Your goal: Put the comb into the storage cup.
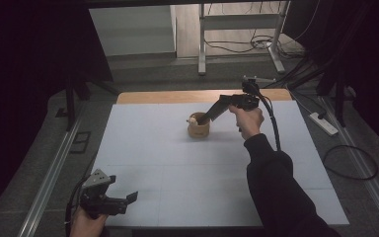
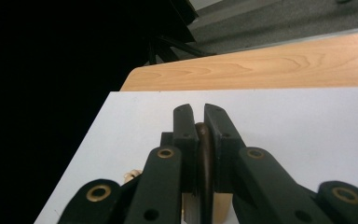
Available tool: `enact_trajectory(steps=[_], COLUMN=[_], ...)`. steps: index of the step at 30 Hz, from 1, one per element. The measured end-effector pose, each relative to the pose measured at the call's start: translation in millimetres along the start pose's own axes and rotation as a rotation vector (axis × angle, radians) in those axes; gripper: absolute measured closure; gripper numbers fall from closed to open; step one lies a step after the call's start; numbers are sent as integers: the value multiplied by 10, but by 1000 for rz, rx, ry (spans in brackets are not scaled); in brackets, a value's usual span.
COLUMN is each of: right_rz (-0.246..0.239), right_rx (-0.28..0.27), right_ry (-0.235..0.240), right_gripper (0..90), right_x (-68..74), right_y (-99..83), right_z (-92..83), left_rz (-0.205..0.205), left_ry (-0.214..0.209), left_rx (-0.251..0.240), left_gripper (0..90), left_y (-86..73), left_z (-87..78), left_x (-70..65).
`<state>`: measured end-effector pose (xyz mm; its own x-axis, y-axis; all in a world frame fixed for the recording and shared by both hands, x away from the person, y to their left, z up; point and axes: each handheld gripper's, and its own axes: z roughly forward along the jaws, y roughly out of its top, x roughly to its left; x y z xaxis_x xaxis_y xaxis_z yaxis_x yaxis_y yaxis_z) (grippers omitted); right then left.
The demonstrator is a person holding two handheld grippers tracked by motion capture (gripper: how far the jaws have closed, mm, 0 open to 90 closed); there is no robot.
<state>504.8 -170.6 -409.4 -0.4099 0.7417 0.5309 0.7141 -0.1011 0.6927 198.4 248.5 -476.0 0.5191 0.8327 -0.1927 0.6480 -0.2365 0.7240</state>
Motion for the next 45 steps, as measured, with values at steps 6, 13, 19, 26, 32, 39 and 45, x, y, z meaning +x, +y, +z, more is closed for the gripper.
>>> enact_trajectory(steps=[6, 13, 19, 26, 32, 39, 45], right_rz=[13, -19, -29, -44, -67, -123, -174], right_rx=[2, 16, 15, 7, 7, 16, 32], right_ry=[-6, -32, -43, -44, -61, -105, -121], right_gripper=[822, 783, 749, 659, 565, 410, 256], right_x=[-68, -59, -47, -14, -4, 12, 50], right_y=[-18, -47, -49, -39, -27, -19, -24], right_z=[-9, 21, 18, -4, -24, -57, -82], left_rz=[1, 0, -1, -2, -2, -1, -1], left_ry=[0, 0, -1, -2, -2, -2, -2], left_rx=[2, 1, 1, 2, 3, 5, 6], left_gripper=[0, 0, 0, 0, 0, 0, 0], left_y=[1, -1, -1, 1, 1, 2, 3], left_z=[0, -1, 0, 2, 2, 3, 3], left_x=[1, 1, 4, 2, 3, 3, 3])
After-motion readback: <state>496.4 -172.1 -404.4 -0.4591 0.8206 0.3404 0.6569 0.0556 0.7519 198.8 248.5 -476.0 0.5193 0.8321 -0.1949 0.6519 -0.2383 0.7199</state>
